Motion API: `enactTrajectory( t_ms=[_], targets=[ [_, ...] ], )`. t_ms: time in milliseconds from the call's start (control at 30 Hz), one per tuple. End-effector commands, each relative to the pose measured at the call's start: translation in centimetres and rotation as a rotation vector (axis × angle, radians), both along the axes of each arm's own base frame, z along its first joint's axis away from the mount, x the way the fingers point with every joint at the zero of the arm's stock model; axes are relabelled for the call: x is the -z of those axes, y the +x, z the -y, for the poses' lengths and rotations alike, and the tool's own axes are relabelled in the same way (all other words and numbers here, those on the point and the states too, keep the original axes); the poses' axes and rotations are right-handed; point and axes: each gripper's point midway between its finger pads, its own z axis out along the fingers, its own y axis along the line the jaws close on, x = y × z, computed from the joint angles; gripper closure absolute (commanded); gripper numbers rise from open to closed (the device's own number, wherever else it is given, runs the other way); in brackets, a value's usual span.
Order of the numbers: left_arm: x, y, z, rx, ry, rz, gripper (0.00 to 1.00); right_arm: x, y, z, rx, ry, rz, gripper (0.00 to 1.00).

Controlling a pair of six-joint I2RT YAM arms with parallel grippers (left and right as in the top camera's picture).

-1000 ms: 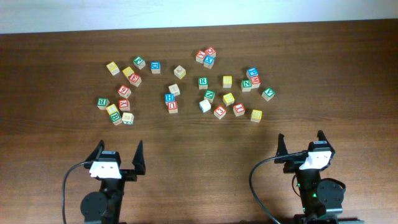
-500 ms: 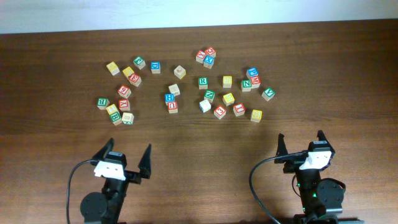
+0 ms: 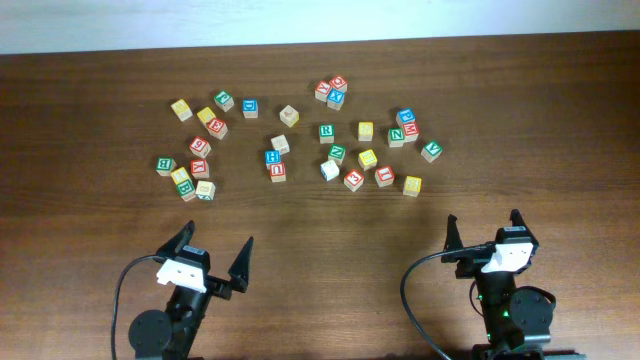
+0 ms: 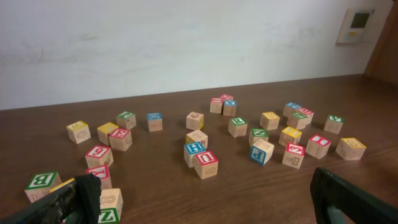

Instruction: Spell out RSS

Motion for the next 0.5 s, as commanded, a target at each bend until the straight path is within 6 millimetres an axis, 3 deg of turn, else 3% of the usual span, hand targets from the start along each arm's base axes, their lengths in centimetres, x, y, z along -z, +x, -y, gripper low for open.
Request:
enactTrajectory(
  t_ms=[0, 467],
  targets=[
    [-0.02, -0.13, 0.37, 0.021, -0.010, 0.003, 0.01, 0.24, 0.00, -0.04, 0.000, 0.004, 0.000, 0.02],
    [-0.74, -0.13, 0.40, 0.023, -0.009, 0.034, 0.01, 0.24, 0.00, -0.04, 0.000, 0.004, 0.000, 0.02]
  ],
)
